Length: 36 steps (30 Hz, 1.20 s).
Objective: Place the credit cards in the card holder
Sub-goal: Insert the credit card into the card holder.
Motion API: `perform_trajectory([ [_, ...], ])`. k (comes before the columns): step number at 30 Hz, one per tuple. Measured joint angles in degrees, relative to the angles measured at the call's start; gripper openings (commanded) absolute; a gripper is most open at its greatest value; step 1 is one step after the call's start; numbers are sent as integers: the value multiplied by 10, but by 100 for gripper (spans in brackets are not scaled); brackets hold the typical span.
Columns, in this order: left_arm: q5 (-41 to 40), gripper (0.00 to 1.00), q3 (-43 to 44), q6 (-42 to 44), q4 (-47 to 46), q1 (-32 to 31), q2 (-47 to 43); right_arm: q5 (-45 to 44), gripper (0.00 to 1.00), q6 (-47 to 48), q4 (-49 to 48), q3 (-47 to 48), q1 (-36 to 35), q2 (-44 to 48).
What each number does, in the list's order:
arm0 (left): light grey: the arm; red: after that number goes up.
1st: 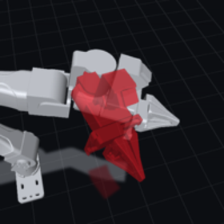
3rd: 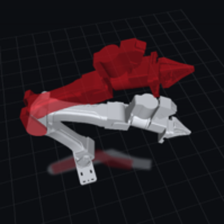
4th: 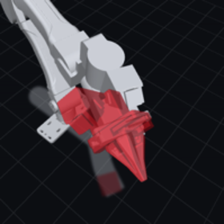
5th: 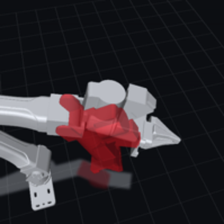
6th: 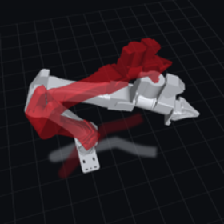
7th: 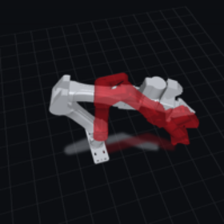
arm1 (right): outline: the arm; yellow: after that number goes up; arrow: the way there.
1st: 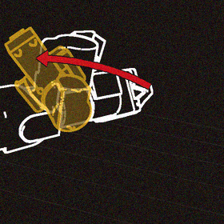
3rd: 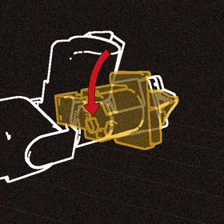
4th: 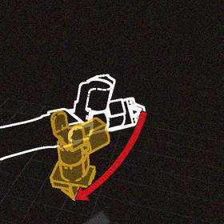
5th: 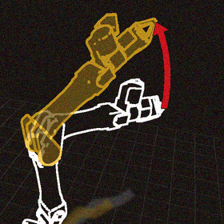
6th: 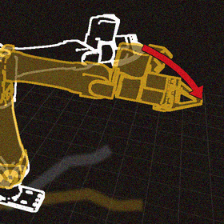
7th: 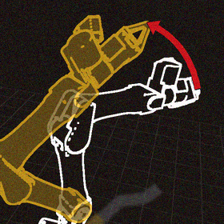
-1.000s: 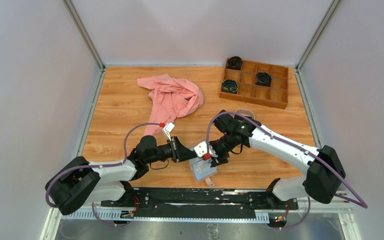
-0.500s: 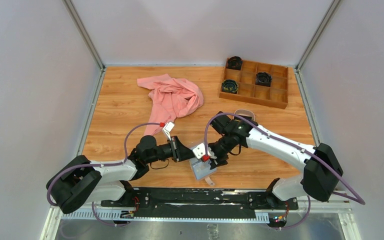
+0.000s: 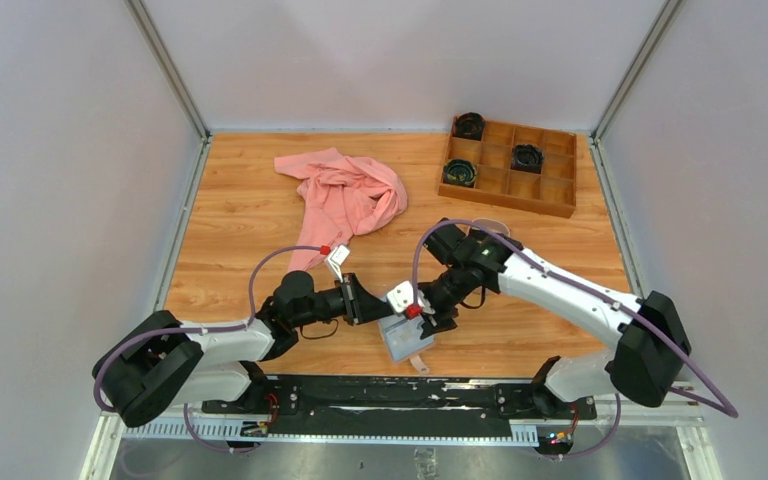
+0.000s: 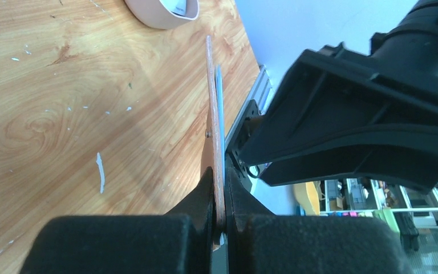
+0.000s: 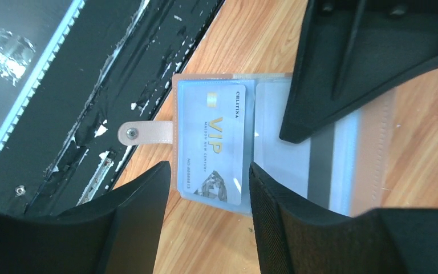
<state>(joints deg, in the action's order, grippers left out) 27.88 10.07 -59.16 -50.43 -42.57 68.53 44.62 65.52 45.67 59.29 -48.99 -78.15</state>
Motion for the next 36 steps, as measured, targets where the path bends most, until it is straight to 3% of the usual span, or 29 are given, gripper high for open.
perform_trajectory([
  [13,-29,0,0,24,5,0,-3,108,57,-14,30,6,92,62],
  [36,-136,0,-36,66,54,0,-175,236,56,-96,48,6,181,33],
])
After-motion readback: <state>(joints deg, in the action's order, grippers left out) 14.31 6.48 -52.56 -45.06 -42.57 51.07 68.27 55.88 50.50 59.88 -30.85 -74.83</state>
